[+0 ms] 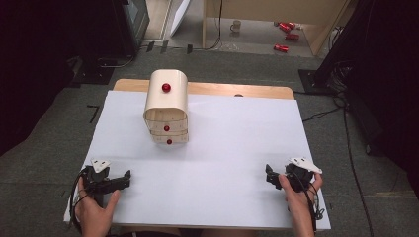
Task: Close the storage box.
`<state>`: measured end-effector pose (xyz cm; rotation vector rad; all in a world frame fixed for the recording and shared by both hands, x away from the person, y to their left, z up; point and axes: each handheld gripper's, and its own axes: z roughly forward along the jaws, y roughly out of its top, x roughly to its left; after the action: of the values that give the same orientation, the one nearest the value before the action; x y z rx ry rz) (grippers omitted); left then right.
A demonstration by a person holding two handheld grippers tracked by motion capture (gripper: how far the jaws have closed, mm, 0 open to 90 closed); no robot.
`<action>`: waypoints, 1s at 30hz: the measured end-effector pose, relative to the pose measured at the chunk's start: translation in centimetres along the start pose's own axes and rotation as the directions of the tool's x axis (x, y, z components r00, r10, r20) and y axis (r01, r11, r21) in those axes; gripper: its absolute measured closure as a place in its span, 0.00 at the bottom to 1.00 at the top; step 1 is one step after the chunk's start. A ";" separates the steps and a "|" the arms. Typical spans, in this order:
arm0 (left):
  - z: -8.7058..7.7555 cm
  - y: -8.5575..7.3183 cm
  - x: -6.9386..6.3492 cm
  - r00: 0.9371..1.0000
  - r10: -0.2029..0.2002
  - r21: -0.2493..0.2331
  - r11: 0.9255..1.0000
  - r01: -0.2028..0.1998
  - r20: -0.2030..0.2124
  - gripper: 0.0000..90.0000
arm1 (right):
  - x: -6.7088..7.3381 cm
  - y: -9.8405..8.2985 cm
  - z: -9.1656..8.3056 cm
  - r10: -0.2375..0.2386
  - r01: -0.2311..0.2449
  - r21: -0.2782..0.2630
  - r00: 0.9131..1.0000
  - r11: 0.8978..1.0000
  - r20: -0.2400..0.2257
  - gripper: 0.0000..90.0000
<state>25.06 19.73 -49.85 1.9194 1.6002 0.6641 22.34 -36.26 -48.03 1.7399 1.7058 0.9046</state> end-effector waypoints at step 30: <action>0.0 0.0 0.0 1.000 0.001 -0.001 1.000 -0.001 -0.001 0.00 | -3.3 -2.5 0.3 -0.063 0.058 0.092 0.997 0.994 0.049 0.00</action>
<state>25.06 19.74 -49.86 1.9195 1.5989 0.6663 21.02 -39.37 -50.45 1.7436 1.7805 0.7604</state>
